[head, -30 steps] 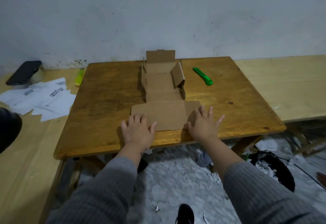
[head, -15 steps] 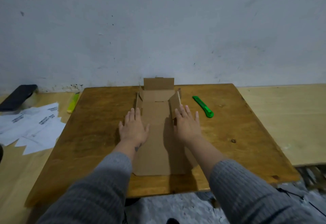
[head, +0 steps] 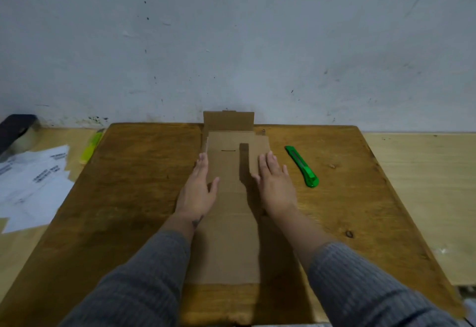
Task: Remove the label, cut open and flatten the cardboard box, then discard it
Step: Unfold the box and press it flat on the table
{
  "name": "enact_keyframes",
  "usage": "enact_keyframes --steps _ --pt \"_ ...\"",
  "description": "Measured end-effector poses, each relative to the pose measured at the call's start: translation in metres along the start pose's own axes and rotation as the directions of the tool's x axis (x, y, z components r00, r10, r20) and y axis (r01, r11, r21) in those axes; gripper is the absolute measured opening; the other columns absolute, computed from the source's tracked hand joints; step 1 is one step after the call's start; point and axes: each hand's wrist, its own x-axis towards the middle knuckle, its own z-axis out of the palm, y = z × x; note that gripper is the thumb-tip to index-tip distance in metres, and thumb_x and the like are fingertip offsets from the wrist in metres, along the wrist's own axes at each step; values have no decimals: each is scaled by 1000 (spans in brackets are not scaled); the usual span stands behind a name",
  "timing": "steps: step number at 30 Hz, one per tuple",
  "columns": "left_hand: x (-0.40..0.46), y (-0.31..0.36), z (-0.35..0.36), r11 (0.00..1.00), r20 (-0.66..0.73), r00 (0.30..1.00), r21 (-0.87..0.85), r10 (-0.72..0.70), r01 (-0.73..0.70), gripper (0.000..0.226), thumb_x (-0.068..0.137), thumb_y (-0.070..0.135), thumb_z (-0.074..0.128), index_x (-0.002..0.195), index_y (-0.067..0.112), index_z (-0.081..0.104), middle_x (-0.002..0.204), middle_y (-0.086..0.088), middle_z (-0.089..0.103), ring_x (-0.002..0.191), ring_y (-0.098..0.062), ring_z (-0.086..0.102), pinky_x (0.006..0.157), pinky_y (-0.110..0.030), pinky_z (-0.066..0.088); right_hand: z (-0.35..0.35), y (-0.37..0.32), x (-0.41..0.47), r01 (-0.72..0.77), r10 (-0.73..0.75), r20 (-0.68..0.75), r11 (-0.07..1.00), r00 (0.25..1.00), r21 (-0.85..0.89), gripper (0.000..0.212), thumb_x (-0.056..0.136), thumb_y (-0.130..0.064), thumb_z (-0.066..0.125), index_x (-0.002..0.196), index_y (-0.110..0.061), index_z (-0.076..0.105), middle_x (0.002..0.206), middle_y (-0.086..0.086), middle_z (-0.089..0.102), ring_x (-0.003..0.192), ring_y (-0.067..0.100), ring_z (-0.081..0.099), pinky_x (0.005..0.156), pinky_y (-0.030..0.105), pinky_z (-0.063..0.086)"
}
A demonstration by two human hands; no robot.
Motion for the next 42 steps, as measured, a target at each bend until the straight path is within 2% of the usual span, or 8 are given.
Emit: enact_keyframes --steps 4,7,11,17,21,25,32,42 --pt "3 -2 15 984 171 983 149 70 -96 71 101 43 32 151 22 -14 158 7 -19 145 -9 -14 118 -45 -4 1 5 -7 -69 94 -60 941 994 332 52 101 -35 26 151 -19 18 159 4 16 143 27 27 111 41 33" --pt "5 -3 26 966 267 963 240 28 -95 71 99 53 20 149 22 -20 154 7 -27 140 -7 -24 114 -48 -12 -1 4 -7 -8 72 -143 916 987 402 50 101 -32 27 149 -16 24 156 5 28 140 23 35 110 36 35" --pt "7 -2 32 951 333 943 299 -24 -82 72 94 62 2 149 21 -20 156 6 -25 141 -7 -24 114 -48 -16 -3 -8 -5 62 11 -178 914 984 400 50 101 -34 31 148 -17 27 153 2 32 139 19 36 110 32 34" --pt "2 -10 21 990 314 948 105 57 -95 67 97 56 7 150 23 -16 159 7 -17 142 -3 -18 115 -37 -16 6 -35 3 87 -77 -79 988 994 129 54 99 -47 25 148 -26 23 157 -4 23 136 19 41 97 38 51" --pt "3 -19 12 995 297 950 -4 101 -104 62 100 49 11 151 22 -12 160 6 -14 144 -3 -13 117 -31 -12 12 -50 7 115 -115 -11 993 993 3 56 99 -48 24 148 -23 23 157 0 25 139 18 36 102 34 43" --pt "2 -28 9 990 304 949 85 85 -116 62 100 49 9 152 20 -9 160 5 -15 145 -5 -15 118 -34 -11 20 -56 11 166 -165 24 985 986 -50 55 99 -47 27 147 -19 28 155 4 30 142 17 30 111 32 33" --pt "1 -35 9 997 256 967 80 -6 -15 66 96 53 0 146 18 -25 159 1 -17 145 -8 -16 119 -33 -11 30 -62 14 150 -136 105 979 985 -138 58 97 -49 27 147 -19 26 156 3 27 145 17 24 116 36 28" --pt "3 -38 6 900 353 935 391 45 -192 58 98 48 -2 150 27 -17 155 4 -30 142 -15 -29 115 -53 -15 43 -53 15 178 -147 249 978 957 -104 52 103 -33 25 151 -18 13 161 1 8 148 15 6 121 39 13"
